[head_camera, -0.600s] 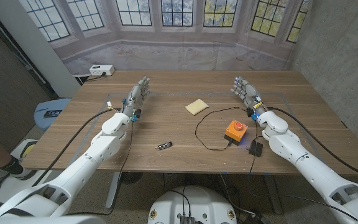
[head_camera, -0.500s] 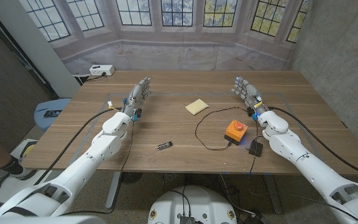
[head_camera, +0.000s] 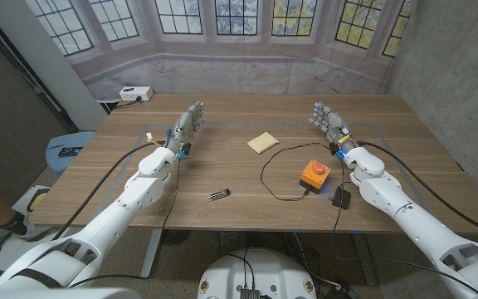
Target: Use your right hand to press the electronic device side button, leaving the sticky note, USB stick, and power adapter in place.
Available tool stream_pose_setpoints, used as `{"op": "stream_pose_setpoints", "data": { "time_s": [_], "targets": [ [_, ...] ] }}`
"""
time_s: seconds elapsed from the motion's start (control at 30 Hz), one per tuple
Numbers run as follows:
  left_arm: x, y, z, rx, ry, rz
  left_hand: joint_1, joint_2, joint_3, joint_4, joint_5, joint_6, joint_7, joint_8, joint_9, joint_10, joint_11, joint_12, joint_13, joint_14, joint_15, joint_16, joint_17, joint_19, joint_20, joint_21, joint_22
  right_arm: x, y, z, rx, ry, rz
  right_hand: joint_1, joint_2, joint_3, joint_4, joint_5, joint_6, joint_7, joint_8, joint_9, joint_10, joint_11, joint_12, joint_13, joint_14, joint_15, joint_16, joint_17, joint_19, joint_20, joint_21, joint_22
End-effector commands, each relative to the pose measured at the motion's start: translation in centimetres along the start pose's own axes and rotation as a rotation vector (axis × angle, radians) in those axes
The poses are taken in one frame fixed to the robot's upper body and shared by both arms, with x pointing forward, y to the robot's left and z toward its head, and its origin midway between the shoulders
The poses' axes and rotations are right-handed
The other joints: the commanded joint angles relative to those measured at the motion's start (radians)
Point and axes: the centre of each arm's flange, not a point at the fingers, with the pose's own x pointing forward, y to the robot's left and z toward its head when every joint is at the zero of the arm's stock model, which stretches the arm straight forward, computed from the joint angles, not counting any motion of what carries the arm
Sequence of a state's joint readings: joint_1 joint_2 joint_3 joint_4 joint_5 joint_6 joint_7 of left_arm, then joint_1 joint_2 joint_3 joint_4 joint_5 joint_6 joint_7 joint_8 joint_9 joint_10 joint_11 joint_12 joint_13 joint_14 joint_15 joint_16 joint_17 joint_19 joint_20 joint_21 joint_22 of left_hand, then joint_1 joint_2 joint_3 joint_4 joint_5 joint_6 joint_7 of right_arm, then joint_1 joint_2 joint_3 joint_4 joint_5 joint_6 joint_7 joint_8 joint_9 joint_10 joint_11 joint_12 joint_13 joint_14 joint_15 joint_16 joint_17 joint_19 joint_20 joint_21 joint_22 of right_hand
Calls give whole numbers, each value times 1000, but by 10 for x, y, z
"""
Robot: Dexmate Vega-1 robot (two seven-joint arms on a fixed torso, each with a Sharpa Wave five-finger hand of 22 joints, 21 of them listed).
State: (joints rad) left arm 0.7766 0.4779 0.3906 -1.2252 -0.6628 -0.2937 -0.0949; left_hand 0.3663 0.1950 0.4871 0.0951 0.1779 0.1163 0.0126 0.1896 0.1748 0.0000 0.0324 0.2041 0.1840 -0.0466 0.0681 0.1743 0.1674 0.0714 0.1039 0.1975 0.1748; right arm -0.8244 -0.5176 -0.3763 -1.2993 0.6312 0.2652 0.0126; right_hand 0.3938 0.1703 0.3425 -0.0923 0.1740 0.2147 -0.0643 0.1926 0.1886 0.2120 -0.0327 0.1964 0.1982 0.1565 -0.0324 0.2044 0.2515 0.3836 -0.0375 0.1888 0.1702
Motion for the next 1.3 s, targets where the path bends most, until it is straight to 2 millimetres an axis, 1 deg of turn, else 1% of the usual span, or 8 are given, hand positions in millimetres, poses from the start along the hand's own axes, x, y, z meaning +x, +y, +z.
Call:
{"op": "stream_pose_setpoints", "data": {
  "time_s": [0.03, 0.17, 0.37, 0.6, 0.7, 0.87, 1.1, 1.3],
  "targets": [
    [2, 3, -1, 12, 11, -8, 4, -14, 11, -3, 4, 8, 3, 3, 1, 2, 7, 5, 3, 7, 5, 7, 3, 2, 4, 6, 5, 2, 5, 8, -39, -15, 6, 14, -1, 8, -4, 5, 6, 6, 3, 3, 0, 10, 4, 4, 2, 10, 8, 2, 7, 5, 7, 2],
    [4, 4, 0, 18, 6, -4, 4, -14, 13, -4, 4, 8, 3, 2, 2, 2, 7, 5, 3, 7, 6, 7, 3, 2, 3, 6, 5, 2, 7, 10, -65, -16, 5, 16, -1, 10, -6, 5, 7, 6, 3, 3, -2, 9, 3, 4, 2, 12, 9, 1, 7, 7, 6, 2],
    [7, 2, 2, 19, -1, 1, 6, -14, 17, -6, 3, 8, 3, 1, 2, 2, 4, 4, 3, 8, 7, 7, 3, 3, 2, 6, 5, -4, 12, 18, -123, -13, -3, 20, -1, 12, -9, 6, 10, 6, 5, 2, -2, 11, 3, 4, 2, 14, 9, -1, 6, 7, 6, 2],
    [7, 0, 2, 18, -7, 6, 7, -16, 22, -10, 3, 9, 2, 0, 2, 5, 2, 5, 3, 8, 8, 6, 3, 3, 2, 6, 5, -14, 23, 29, -250, -17, -16, 28, 1, 17, -14, 8, 16, 8, 7, 2, 2, 11, 5, 4, 6, 16, 10, -3, 8, 8, 7, 2],
    [6, -2, 1, 20, -6, 6, 8, -16, 23, -11, 2, 10, 1, -1, 2, 5, 2, 5, 3, 9, 7, 6, 3, 3, 2, 6, 5, -21, 30, 37, -339, -22, -21, 32, 1, 19, -17, 9, 23, 11, 9, 2, 7, 13, 7, 4, 10, 19, 12, -5, 10, 10, 8, 2],
    [6, -4, 0, 20, -5, 4, 9, -17, 26, -13, 2, 10, 1, -2, 2, 6, 2, 5, 3, 10, 7, 6, 3, 4, 2, 6, 5, -28, 36, 46, -398, -29, -14, 37, 0, 22, -21, 10, 28, 15, 10, 2, 12, 17, 8, 5, 16, 21, 15, -7, 15, 15, 10, 2],
    [5, -7, -1, 20, -3, 2, 11, -17, 30, -16, 2, 10, 0, -2, 2, 6, 3, 4, 3, 11, 7, 6, 3, 6, 1, 7, 5, -33, 40, 50, -484, -12, -1, 40, -1, 24, -24, 10, 31, 16, 10, 2, 13, 19, 8, 5, 15, 23, 16, -9, 16, 17, 10, 2],
    [5, -7, -2, 20, -1, 6, 12, -18, 34, -18, 1, 13, -2, -2, 2, 8, 3, 5, 3, 12, 7, 6, 2, 6, 1, 6, 5, -36, 43, 51, -511, -16, -3, 42, -2, 24, -26, 10, 32, 17, 9, 2, 13, 18, 8, 5, 15, 24, 16, -10, 16, 19, 9, 2]
  ]
}}
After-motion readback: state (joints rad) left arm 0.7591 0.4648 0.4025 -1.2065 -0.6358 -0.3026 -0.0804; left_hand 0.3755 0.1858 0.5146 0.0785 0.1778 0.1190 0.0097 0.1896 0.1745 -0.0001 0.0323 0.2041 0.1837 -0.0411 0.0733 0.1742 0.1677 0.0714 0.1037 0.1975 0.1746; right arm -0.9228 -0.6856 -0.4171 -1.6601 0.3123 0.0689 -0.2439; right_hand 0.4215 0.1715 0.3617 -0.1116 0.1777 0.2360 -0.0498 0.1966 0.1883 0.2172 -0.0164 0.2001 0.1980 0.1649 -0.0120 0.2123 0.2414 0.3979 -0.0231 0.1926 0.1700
